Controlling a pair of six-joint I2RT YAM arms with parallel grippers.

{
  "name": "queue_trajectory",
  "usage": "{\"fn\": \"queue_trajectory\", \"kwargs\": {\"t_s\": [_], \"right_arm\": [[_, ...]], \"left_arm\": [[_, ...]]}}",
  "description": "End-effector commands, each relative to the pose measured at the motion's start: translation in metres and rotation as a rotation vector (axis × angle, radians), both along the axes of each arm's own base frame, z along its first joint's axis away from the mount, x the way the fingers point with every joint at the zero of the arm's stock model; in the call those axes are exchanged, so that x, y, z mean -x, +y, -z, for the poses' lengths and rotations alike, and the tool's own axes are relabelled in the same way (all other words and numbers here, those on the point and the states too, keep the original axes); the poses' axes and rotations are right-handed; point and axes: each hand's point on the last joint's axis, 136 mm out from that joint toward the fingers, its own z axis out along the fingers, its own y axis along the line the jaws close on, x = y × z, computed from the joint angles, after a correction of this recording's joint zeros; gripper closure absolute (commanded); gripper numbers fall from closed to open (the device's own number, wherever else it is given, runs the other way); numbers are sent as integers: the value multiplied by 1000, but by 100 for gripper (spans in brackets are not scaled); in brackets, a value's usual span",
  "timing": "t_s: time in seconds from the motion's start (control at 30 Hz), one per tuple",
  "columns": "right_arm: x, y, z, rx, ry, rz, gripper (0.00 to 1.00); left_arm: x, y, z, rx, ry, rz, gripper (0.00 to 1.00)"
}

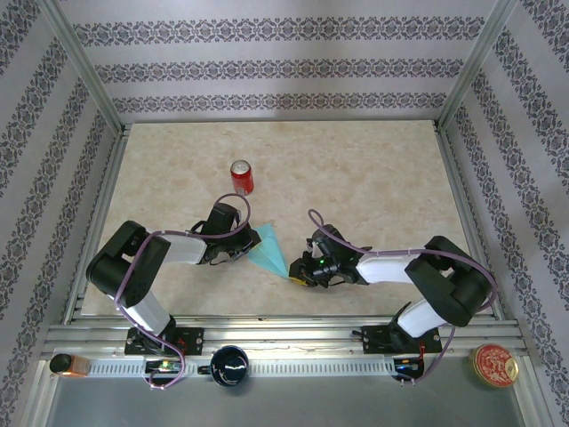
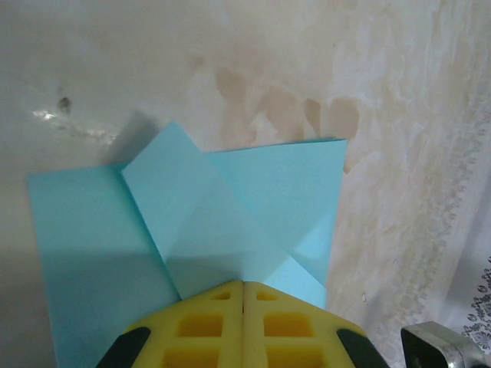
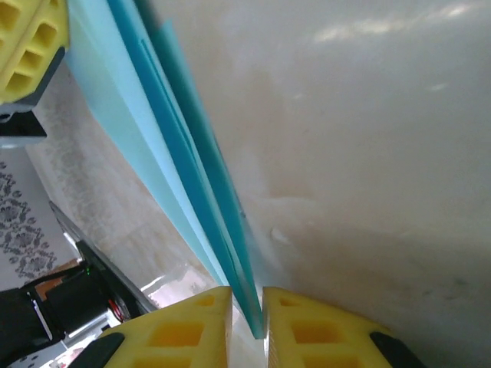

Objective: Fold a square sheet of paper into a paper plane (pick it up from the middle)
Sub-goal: Turn over the paper at the center of the table.

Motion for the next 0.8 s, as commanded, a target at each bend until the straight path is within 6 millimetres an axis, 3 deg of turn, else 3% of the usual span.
{"fn": "queue_trajectory", "kwargs": {"t_s": [0.0, 0.47, 0.77], "right_arm": [[-3, 11, -10, -55, -23, -22, 81], [-11, 16, -10, -86, -36, 5, 75], [-20, 17, -14, -117, -67, 23, 77]], "left_arm": [[13, 20, 22, -81, 85, -46, 96], [11, 18, 19, -64, 80, -50, 96], [9, 12, 11, -22, 54, -38, 95]]}}
